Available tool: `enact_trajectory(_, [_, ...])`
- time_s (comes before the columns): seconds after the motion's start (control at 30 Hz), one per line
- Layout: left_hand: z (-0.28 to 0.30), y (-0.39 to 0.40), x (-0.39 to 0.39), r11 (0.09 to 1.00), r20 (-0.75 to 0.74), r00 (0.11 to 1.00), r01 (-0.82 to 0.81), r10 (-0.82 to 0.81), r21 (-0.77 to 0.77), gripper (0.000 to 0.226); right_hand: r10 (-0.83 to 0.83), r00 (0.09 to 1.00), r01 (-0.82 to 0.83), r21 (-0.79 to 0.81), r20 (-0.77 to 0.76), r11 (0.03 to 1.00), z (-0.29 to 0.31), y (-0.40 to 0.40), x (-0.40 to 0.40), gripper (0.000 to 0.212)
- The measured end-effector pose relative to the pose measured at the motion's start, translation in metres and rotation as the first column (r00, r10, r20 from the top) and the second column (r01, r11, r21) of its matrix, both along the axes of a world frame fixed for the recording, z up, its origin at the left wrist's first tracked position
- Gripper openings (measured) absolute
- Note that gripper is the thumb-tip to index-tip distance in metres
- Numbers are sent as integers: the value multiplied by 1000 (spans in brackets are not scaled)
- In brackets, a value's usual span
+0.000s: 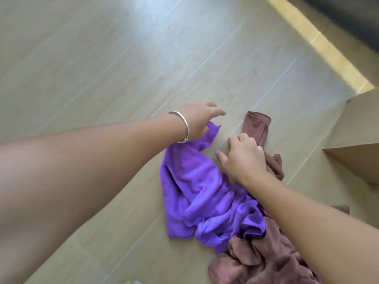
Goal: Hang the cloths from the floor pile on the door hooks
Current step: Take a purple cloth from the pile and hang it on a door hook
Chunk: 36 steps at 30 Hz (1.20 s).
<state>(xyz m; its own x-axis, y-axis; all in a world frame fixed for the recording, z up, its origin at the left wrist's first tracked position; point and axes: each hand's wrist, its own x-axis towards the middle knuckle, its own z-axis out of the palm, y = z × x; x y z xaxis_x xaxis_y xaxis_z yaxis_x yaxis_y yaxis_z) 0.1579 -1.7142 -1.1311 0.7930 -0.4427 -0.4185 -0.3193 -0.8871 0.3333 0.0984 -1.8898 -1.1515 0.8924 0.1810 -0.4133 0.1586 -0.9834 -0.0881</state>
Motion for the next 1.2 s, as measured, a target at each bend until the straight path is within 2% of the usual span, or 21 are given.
enact_trajectory(0.07, [-9, -9, 15, 937, -76, 959, 284, -274, 205, 55, 21, 997, -20, -22, 68, 1000, -6, -3, -2, 48])
enact_trajectory(0.1, [-10, -12, 15, 902, -84, 939, 343, -333, 263, 44, 24, 997, -22, -18, 72, 1000, -5, -5, -4, 48])
enact_trajectory(0.17, [-1, -10, 11, 895, -60, 932, 359, -356, 264, 17, 39, 999, -39, 24, 26, 999, 1, -7, -10, 49])
enact_trajectory(0.27, [45, 5, -4, 964, -16, 967, 253, -253, 86, 10, 24, 996, -7, 188, -88, 982, 28, -11, -22, 63])
enact_trajectory(0.33, [95, 20, -11, 992, -3, 994, 107, -108, -61, 17, -38, 988, 93, 372, -151, 923, 60, -5, -29, 72])
enact_trajectory(0.4, [149, 32, -19, 990, 12, 1000, 19, -17, -142, 26, -76, 978, 167, 512, -195, 842, 102, 8, -33, 72])
enact_trajectory(0.5, [233, 39, -28, 981, 26, 1000, -10, 15, -193, 22, -86, 977, 196, 660, -196, 725, 173, 35, -33, 53])
enact_trajectory(0.6, [319, 51, -38, 968, 94, 995, -17, 42, -251, 23, -99, 984, 177, 709, -150, 683, 245, 59, -28, 27])
enact_trajectory(0.67, [370, 64, -46, 965, 151, 986, -27, 69, -260, 24, -119, 985, 171, 715, -122, 678, 289, 70, -23, 8])
enact_trajectory(0.73, [417, 78, -55, 958, 185, 976, -57, 112, -281, 25, -132, 987, 158, 706, -91, 690, 332, 79, -16, 18])
enact_trajectory(0.83, [492, 103, -69, 946, 259, 942, -133, 214, -295, 20, -60, 998, 26, 644, 32, 765, 408, 95, -1, 26])
enact_trajectory(0.9, [533, 116, -80, 936, 325, 905, -173, 274, -306, 18, 41, 995, -86, 623, 87, 777, 450, 102, 9, 17])
enact_trajectory(1.0, [582, 132, -97, 923, 434, 831, -223, 349, -315, 33, 263, 953, -302, 461, 148, 834, 496, 109, 23, 5])
enact_trajectory(1.1, [615, 149, -122, 906, 546, 724, -321, 422, -274, 37, 407, 898, -440, 348, 167, 827, 531, 117, 29, 11])
enact_trajectory(1.17, [627, 162, -145, 864, 559, 664, -439, 498, -248, 34, 468, 861, -508, 274, 199, 817, 550, 123, 30, 3])
enact_trajectory(1.2, [630, 169, -161, 833, 556, 631, -497, 540, -245, 33, 500, 838, -543, 247, 217, 803, 558, 126, 29, 6])
